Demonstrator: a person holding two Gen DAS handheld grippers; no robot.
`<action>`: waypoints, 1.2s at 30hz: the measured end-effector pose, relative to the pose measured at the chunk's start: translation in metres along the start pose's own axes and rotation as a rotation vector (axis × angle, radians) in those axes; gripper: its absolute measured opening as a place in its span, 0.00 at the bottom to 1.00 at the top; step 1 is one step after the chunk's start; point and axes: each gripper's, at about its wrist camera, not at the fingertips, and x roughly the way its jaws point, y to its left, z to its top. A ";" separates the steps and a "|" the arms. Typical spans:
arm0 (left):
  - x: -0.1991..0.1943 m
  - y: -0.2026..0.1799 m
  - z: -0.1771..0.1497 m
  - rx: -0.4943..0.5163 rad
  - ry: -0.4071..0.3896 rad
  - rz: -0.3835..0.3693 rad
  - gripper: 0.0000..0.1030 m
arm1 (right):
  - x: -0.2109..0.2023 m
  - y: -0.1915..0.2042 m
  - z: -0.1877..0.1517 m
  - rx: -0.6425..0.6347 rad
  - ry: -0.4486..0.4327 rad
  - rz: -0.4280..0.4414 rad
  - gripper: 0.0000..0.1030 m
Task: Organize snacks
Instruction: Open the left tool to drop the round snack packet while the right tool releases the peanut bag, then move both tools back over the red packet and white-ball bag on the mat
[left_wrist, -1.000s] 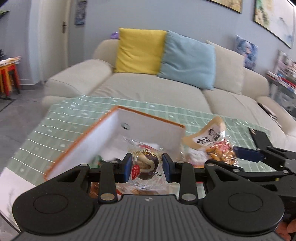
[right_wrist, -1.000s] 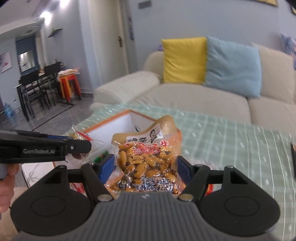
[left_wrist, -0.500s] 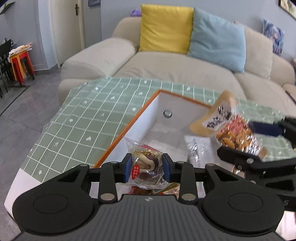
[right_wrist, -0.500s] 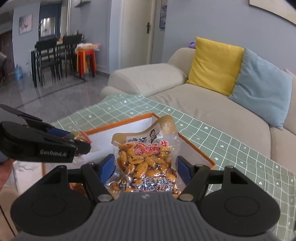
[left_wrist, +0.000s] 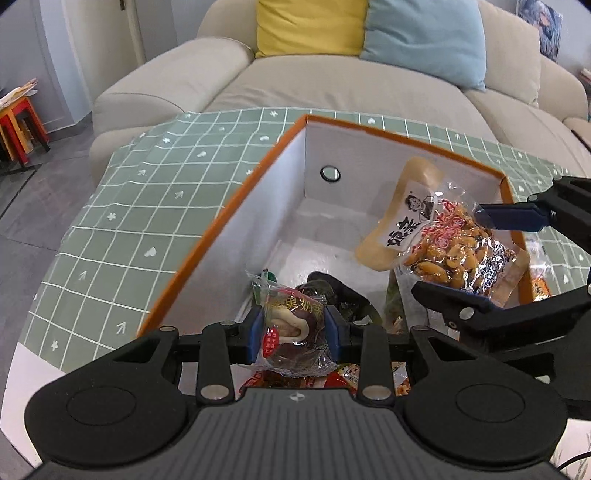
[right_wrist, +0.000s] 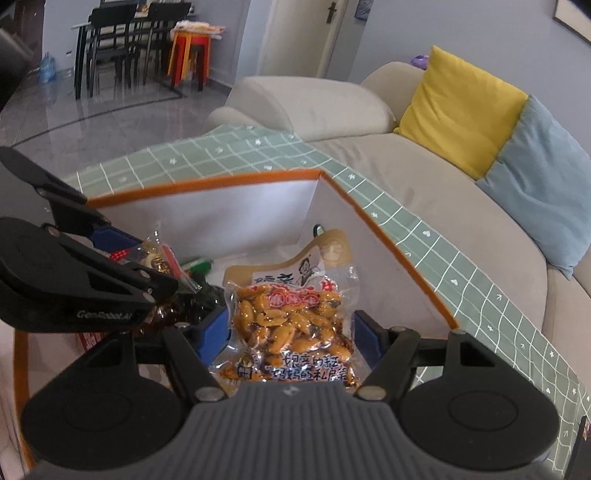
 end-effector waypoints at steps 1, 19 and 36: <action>0.002 0.000 0.000 0.000 0.005 -0.001 0.37 | 0.001 0.002 -0.001 -0.007 0.005 0.002 0.68; 0.012 0.001 -0.007 -0.004 0.038 0.048 0.44 | 0.016 0.011 -0.004 -0.042 0.042 -0.012 0.74; -0.075 -0.026 -0.022 -0.022 -0.270 0.051 0.65 | -0.072 -0.020 -0.027 0.222 -0.139 -0.063 0.85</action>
